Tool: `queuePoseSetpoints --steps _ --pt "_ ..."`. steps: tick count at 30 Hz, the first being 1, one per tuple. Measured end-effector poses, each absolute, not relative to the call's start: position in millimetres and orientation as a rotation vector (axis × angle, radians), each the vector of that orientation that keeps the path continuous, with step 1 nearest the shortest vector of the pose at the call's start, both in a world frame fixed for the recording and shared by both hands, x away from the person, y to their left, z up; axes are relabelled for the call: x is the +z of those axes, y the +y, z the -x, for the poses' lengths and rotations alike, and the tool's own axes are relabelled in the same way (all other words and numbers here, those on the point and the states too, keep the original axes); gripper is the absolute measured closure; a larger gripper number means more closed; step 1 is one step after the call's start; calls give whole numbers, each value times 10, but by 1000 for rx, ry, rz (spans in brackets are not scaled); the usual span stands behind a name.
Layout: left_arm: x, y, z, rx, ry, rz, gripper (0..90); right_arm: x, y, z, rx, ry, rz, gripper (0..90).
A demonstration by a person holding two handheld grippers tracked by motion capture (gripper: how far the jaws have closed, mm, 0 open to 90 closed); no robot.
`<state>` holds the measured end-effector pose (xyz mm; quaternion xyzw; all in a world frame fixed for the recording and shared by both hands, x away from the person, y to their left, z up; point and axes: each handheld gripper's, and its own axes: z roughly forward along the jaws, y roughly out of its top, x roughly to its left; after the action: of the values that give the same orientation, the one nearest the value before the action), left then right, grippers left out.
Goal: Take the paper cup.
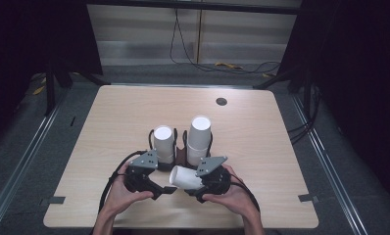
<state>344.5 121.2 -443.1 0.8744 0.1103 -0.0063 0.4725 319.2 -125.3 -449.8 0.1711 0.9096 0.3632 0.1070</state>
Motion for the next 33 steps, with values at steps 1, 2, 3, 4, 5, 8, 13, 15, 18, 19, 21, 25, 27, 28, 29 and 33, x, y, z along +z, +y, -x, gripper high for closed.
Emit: queuePoseSetpoints --steps 1,2,3,4,5,8,13,15,18,19,21,25,27,28,29,33 --pt "-4432 1208 -3447 -14 275 -2139 214 -4496 -1246 -3192 1059 2690 -503 245" --pt "-4431 1207 -3450 -15 273 -2144 215 -4495 -1239 -3198 1052 2695 -488 246" --pt "-4427 1204 -3451 -13 268 -2156 216 -4491 -1231 -3198 1036 2707 -488 246" --pt "-4420 1198 -3449 -12 265 -2176 221 -4488 -1223 -3204 1023 2714 -474 246" --pt "-4416 1187 -3453 -13 246 -2189 227 -4483 -1213 -3207 1008 2716 -470 246" --pt "-4385 1170 -3455 -2 229 -2212 249 -4456 -1189 -3220 975 2732 -454 247" --pt "-4393 1170 -3470 -18 235 -2213 262 -4402 -1136 -3232 912 2759 -411 248" --pt "-4395 1174 -3480 -12 226 -2229 267 -4385 -1122 -3240 898 2760 -393 248" --pt "-4396 1176 -3487 -23 222 -2252 272 -4359 -1100 -3246 849 2773 -377 249" --pt "-4391 1180 -3494 -26 222 -2262 273 -4351 -1093 -3246 837 2777 -378 250" --pt "-4384 1165 -3500 -28 210 -2263 274 -4339 -1082 -3254 826 2777 -367 251" --pt "-4359 1143 -3500 -25 212 -2272 282 -4337 -1047 -3265 783 2795 -353 252" --pt "-4352 1146 -3512 -26 204 -2283 291 -4339 -1041 -3265 774 2795 -351 252" --pt "-4354 1147 -3511 -24 209 -2281 291 -4335 -1027 -3269 762 2801 -345 253" --pt "-4355 1150 -3510 -29 210 -2284 294 -4333 -1021 -3267 761 2809 -348 253" --pt "-4371 1147 -3520 -34 201 -2291 313 -4347 -1006 -3282 763 2818 -337 254"
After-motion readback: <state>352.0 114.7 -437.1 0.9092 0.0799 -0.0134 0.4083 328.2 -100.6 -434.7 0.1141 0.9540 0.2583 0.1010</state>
